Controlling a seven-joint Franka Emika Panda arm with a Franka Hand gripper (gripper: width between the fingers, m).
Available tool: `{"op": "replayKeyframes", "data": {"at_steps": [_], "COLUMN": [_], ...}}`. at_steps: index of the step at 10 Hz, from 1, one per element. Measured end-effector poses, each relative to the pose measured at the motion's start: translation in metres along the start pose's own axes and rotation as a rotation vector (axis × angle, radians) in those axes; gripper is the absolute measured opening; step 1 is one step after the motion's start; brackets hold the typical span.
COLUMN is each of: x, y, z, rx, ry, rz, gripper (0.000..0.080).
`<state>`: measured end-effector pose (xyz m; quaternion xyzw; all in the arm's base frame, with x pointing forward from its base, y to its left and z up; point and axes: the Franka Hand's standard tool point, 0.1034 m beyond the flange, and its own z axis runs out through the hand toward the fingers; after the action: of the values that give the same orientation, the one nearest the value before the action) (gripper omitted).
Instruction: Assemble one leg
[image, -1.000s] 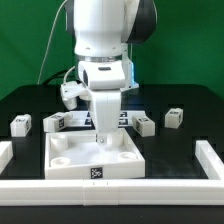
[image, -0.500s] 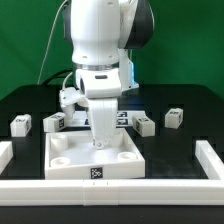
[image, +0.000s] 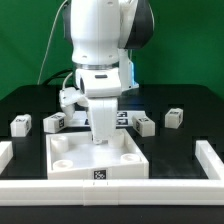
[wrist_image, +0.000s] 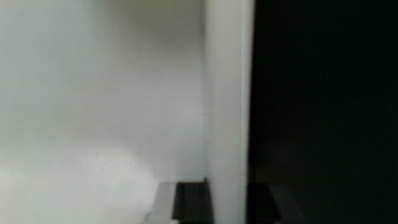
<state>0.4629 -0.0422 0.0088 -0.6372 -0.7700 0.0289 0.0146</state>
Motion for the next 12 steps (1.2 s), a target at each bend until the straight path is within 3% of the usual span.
{"op": "replayKeyframes", "data": {"at_steps": [4,9,12], "x": [0.002,0.069,0.097], "y": [0.001,0.026,0.05], "z": [0.0,-0.006,-0.006], "rx": [-0.003,-0.021,-0.032], "ry": [0.0,0.013,0.021], "rz": [0.02,0.127,0.144], "gripper": [0.006,0.0061,0.0061]}}
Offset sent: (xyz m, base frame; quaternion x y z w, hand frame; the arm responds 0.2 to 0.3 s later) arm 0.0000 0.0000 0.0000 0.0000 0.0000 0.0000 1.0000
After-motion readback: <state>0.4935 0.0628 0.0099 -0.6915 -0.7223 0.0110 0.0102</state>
